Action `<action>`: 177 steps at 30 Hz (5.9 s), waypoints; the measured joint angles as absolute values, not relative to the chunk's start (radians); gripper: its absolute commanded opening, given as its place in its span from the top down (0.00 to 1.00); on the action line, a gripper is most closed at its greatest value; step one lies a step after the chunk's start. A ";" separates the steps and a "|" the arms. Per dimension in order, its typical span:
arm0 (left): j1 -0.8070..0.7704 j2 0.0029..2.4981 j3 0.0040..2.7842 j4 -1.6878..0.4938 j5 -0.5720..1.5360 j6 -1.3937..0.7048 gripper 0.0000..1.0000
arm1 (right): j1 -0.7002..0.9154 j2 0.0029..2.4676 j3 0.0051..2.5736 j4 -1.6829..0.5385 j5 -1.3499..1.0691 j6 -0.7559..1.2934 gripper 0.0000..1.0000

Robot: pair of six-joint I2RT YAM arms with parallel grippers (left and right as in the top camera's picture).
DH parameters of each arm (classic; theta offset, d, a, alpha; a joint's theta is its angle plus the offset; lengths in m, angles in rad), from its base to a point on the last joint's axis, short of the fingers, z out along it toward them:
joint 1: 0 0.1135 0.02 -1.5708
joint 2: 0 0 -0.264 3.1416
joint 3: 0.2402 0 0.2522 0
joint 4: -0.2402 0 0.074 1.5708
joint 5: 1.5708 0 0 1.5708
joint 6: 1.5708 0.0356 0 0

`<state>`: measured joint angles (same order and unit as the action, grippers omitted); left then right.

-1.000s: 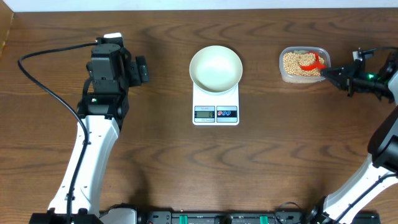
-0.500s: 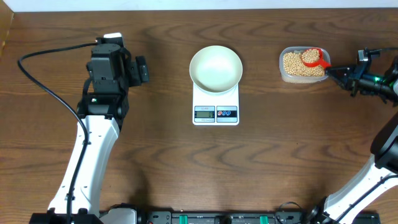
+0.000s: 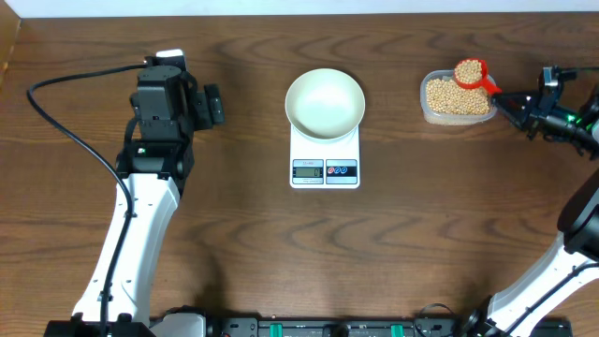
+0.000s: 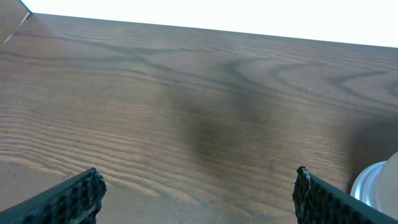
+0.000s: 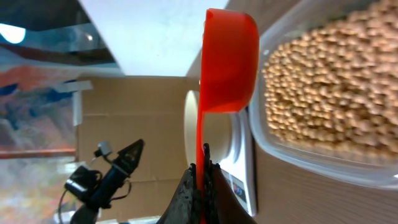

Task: Scoop item into bowl and weigh 50g on scale
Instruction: 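Lift the filled red scoop out of the tub with the right gripper, then carry the filled scoop left over the white bowl on the scale, then tilt the red scoop with the right gripper to pour soybeans into bowl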

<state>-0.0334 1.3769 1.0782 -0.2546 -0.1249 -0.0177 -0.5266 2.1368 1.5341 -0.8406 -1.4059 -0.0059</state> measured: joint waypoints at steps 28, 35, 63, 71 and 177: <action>-0.033 1.377 1.078 -0.255 -0.125 -0.018 0.01 | -0.210 2.137 1.524 -0.057 -1.526 0.497 0.99; -0.033 1.377 1.078 -0.255 -0.124 -0.018 0.01 | -0.115 2.137 1.524 0.096 -1.527 0.708 0.99; -0.033 1.377 1.078 -0.255 -0.124 -0.018 0.01 | 0.050 2.137 1.524 -0.021 -1.472 0.656 0.99; -0.033 1.377 1.078 -0.255 -0.124 -0.018 0.01 | 0.090 2.137 1.524 -0.089 -1.442 0.545 0.99; -0.033 1.377 1.078 -0.255 -0.117 -0.018 0.01 | 0.327 1.960 1.768 -0.882 -0.394 -0.236 0.99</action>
<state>-0.0334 1.3769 1.0782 -0.2546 -0.1173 -0.0177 0.3267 1.9602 1.7679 -0.8818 -0.3943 -0.2359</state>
